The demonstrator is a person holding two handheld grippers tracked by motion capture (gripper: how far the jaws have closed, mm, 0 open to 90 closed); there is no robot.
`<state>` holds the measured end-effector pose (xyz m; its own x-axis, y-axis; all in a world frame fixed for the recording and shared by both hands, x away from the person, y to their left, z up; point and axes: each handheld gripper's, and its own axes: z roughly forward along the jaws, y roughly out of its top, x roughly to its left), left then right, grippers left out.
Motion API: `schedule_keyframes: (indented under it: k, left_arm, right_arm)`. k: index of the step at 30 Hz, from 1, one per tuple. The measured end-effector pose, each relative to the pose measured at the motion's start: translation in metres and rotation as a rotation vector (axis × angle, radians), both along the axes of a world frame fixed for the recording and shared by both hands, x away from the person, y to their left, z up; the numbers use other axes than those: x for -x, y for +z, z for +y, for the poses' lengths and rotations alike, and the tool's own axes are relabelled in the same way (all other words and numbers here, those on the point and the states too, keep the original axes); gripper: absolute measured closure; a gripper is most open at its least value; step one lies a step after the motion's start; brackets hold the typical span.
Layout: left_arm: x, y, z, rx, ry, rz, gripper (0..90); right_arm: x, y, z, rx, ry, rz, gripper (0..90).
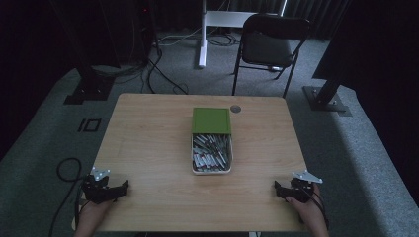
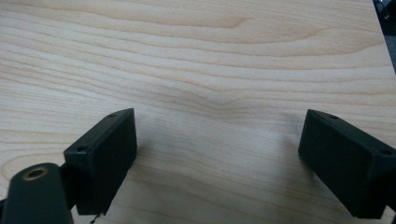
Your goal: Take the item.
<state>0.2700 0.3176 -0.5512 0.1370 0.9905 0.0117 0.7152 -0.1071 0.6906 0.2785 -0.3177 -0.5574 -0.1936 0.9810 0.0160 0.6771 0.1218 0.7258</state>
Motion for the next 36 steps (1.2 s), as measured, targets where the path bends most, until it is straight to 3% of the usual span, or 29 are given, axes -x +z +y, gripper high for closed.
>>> schedule_keyframes:
  k: [20, 23, 36]
  left_arm:
    - [0.000, 0.000, 0.000, 0.000, -0.003, 0.000, 1.4]
    - [0.000, 0.000, 0.000, 0.000, -0.003, 0.000, 1.4]
    - [0.000, 0.000, 0.000, -0.001, -0.004, 0.002, 1.4]
  right_arm:
    - [0.000, 0.000, 0.001, 0.000, -0.013, -0.001, 11.6]
    - [0.000, 0.000, 0.005, 0.001, -0.027, -0.001, 11.7]
    - [-0.010, 0.007, 0.022, -0.008, 0.001, -0.013, 13.5]
